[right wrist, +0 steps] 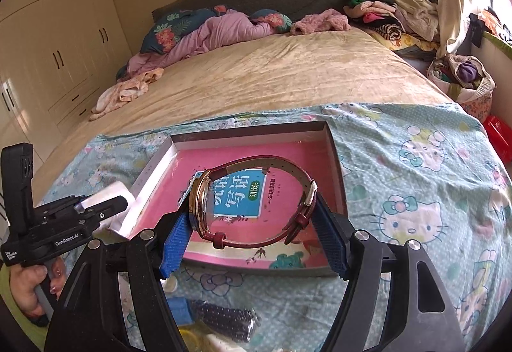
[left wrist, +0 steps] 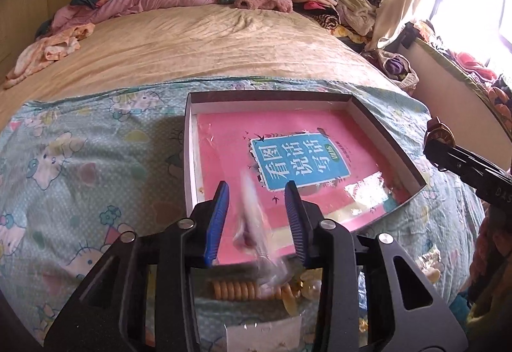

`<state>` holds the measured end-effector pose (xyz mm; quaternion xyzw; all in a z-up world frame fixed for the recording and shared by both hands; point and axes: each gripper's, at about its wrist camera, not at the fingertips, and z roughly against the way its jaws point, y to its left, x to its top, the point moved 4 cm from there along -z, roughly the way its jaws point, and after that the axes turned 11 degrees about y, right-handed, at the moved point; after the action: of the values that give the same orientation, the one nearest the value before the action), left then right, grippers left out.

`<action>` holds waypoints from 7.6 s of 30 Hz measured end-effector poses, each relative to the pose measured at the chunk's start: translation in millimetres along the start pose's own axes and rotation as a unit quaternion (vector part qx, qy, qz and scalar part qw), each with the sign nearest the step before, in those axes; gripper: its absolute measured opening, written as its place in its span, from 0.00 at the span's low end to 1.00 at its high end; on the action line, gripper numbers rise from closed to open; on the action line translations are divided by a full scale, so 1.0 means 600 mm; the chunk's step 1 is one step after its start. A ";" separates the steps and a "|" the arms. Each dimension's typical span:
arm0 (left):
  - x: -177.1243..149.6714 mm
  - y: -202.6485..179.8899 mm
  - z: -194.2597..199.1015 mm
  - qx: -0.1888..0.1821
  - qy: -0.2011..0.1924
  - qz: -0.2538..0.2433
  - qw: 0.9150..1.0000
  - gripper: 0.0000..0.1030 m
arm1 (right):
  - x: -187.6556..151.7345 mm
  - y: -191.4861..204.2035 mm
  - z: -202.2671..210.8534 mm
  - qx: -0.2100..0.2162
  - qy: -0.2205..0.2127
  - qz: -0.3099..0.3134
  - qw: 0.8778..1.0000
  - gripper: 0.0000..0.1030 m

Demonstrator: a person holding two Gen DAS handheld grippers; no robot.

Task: Organize jewelry
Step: 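Carry the bag with the left tool while the right tool carries the watch into the box, then open the left tool releasing the bag while the right tool releases the watch in the box, then lift both tools away from the box back over the jewelry, then grasp the white earring card packet with the left tool while the right tool grasps the cream hair clip, then carry the earring card with the left tool while the right tool carries the hair clip over the box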

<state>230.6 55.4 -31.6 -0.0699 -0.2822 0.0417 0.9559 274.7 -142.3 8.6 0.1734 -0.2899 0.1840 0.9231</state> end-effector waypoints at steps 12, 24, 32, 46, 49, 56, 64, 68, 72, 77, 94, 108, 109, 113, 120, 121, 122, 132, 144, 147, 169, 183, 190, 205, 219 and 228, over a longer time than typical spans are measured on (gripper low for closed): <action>0.004 0.029 -0.075 0.004 0.035 0.014 0.999 0.25 | -0.001 -0.020 -0.079 -0.017 0.051 -0.003 0.999 0.67; 0.033 0.030 -0.103 -0.014 0.030 0.007 0.999 0.11 | -0.004 -0.049 -0.117 -0.030 0.077 -0.020 0.996 0.68; 0.061 0.019 -0.105 -0.017 0.019 -0.003 1.000 0.10 | -0.010 -0.049 -0.139 -0.027 0.106 -0.022 0.994 0.69; 0.071 0.051 -0.066 -0.016 0.010 0.013 1.000 0.11 | -0.018 -0.054 -0.084 0.002 0.071 -0.057 0.996 0.89; 0.068 0.052 -0.052 -0.013 0.006 0.014 1.000 0.23 | -0.026 -0.056 -0.060 0.009 0.056 -0.067 0.996 0.92; 0.051 0.044 -0.013 -0.007 -0.006 0.015 1.000 0.57 | -0.043 -0.056 -0.008 0.009 0.028 -0.081 0.996 0.96; 0.029 0.028 0.048 -0.006 -0.030 0.017 0.999 0.91 | -0.056 -0.049 0.031 0.014 0.013 -0.081 0.997 0.96; 0.023 0.020 0.074 -0.008 -0.042 0.014 0.999 0.91 | -0.057 -0.042 0.055 0.017 0.003 -0.076 0.997 0.96; 0.017 0.016 0.096 -0.009 -0.051 0.016 0.999 0.91 | -0.058 -0.030 0.078 0.022 -0.007 -0.070 0.997 0.96; 0.007 0.011 0.123 -0.013 -0.061 0.013 0.998 0.91 | -0.060 -0.015 0.112 0.028 -0.022 -0.057 0.998 0.96; -0.054 -0.010 0.174 -0.016 -0.065 -0.004 0.998 0.91 | -0.100 0.023 0.198 0.029 -0.048 -0.018 0.998 0.96; -0.100 -0.020 0.170 -0.003 -0.045 -0.024 0.999 0.91 | -0.151 0.034 0.208 0.029 -0.028 -0.010 0.999 0.96; -0.103 -0.019 0.169 -0.002 -0.043 -0.025 0.999 0.91 | -0.154 0.036 0.207 0.029 -0.027 -0.009 0.999 0.96; -0.116 -0.016 0.162 0.000 -0.034 -0.025 0.999 0.91 | -0.164 0.039 0.201 0.026 -0.017 -0.007 0.999 0.96; -0.139 -0.010 0.153 0.007 -0.020 -0.030 0.999 0.91 | -0.183 0.046 0.183 0.022 0.006 -0.007 1.000 0.96; -0.143 -0.008 0.151 0.007 -0.017 -0.030 0.999 0.91 | -0.187 0.047 0.179 0.024 0.010 -0.006 1.000 0.96; -0.146 -0.006 0.148 0.009 -0.014 -0.030 0.999 0.91 | -0.190 0.050 0.175 0.026 0.014 -0.006 1.000 0.96; -0.184 0.006 0.120 0.020 0.014 -0.035 0.999 0.91 | -0.226 0.061 0.128 0.042 0.063 -0.011 0.997 0.96; -0.209 -0.005 0.088 0.017 0.042 -0.048 0.998 0.91 | -0.257 0.051 0.084 0.049 0.095 -0.042 0.993 0.96; -0.214 -0.009 0.078 0.015 0.049 -0.050 0.997 0.91 | -0.259 0.046 0.075 0.055 0.098 -0.049 0.993 0.96; -0.206 0.005 0.004 0.005 0.072 -0.025 0.997 0.91 | -0.230 0.026 0.016 0.093 0.080 -0.082 0.989 0.57; -0.193 -0.002 -0.025 0.023 0.060 -0.035 0.997 0.91 | -0.217 0.043 -0.032 0.101 0.108 -0.041 0.988 0.29; -0.196 -0.013 -0.026 0.042 0.051 -0.058 0.996 0.70 | -0.226 0.020 0.011 0.102 0.073 -0.051 0.991 0.28; -0.200 -0.026 0.021 0.012 0.041 -0.068 0.997 0.61 | -0.226 0.008 0.061 0.093 0.035 -0.044 0.994 0.28; -0.166 -0.047 0.067 0.005 0.021 -0.080 0.997 0.61 | -0.207 0.008 0.115 0.077 -0.007 -0.028 0.997 0.27; -0.137 -0.065 0.068 -0.016 0.009 -0.072 0.997 0.61 | -0.181 0.021 0.125 0.070 -0.019 -0.007 0.997 0.27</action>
<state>141.3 11.6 -35.2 -0.0650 -0.2789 -0.0327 0.9576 151.0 -189.4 4.2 0.2427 -0.2923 0.1937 0.9045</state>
